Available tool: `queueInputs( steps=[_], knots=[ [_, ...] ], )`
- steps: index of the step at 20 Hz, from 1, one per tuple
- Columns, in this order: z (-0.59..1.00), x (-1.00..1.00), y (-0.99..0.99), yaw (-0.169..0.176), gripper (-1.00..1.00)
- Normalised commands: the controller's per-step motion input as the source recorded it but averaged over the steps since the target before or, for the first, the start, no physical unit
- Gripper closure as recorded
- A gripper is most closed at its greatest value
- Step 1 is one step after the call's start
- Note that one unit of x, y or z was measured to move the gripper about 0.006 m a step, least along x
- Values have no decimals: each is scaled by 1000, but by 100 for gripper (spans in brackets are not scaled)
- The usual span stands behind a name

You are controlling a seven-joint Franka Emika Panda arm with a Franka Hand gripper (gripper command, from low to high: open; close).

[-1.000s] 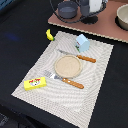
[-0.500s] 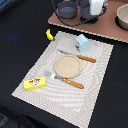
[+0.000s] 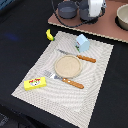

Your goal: Interact with the objects in diverse but meaningful ways.

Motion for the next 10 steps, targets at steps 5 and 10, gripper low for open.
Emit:
queueInputs(
  steps=[5, 10],
  knots=[
    [-38, -3, 253, 18, 100],
    [-61, -40, 350, 69, 100]
  ],
)
